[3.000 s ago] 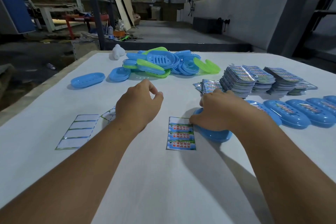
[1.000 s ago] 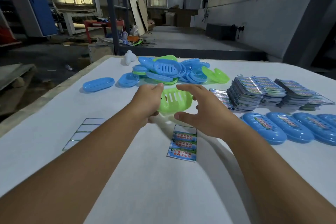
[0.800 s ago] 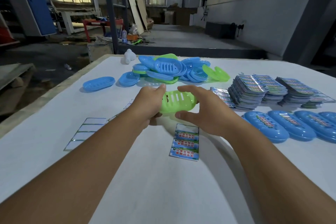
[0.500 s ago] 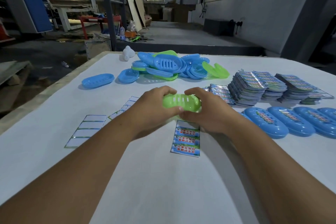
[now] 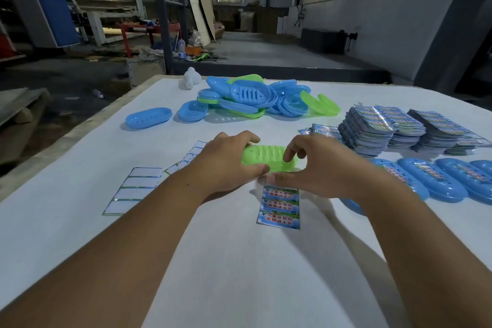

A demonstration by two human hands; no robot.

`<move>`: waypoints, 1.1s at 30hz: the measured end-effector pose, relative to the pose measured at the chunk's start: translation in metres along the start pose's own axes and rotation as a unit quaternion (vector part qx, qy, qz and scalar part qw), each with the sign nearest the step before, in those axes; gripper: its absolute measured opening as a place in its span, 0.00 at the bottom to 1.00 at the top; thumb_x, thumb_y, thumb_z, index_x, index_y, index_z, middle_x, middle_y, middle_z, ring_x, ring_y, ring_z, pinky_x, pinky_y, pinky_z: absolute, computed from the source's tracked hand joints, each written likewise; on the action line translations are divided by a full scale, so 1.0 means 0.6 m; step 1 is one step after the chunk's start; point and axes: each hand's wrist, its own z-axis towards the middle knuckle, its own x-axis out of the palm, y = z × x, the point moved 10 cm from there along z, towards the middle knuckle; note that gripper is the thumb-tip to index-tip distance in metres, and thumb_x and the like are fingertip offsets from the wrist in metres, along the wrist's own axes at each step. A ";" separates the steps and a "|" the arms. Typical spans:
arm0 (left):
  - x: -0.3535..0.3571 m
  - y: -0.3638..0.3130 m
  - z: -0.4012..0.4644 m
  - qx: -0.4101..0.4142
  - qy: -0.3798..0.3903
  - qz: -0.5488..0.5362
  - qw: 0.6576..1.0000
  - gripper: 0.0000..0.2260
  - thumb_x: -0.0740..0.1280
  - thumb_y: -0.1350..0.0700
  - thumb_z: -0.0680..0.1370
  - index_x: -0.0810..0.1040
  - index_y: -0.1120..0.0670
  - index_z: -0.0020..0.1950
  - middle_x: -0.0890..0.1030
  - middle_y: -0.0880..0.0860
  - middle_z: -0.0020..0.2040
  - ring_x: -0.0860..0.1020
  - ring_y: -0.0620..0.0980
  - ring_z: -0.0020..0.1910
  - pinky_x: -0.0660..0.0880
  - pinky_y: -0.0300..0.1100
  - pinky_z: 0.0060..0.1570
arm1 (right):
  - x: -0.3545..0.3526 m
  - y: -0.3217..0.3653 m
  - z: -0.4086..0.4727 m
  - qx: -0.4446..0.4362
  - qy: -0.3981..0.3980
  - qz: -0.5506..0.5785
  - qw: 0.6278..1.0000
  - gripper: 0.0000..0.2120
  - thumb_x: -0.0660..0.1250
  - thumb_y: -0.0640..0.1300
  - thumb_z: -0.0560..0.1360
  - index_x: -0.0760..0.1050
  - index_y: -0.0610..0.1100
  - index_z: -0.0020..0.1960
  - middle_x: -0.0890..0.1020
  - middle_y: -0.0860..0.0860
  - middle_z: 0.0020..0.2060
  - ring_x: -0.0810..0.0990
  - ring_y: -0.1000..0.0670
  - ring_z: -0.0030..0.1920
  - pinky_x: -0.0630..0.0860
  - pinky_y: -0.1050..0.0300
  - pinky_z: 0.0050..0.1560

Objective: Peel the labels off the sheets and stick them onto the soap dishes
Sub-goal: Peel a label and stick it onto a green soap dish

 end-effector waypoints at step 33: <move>-0.034 -0.032 -0.023 -0.014 -0.087 -0.328 0.941 0.06 0.71 0.50 0.75 0.84 0.49 0.40 0.84 0.46 0.39 0.81 0.50 0.43 0.80 0.54 0.48 | -0.014 -0.018 0.011 0.047 -0.057 0.339 0.938 0.16 0.77 0.46 0.75 0.77 0.55 0.58 0.88 0.50 0.42 0.86 0.56 0.38 0.76 0.65 0.29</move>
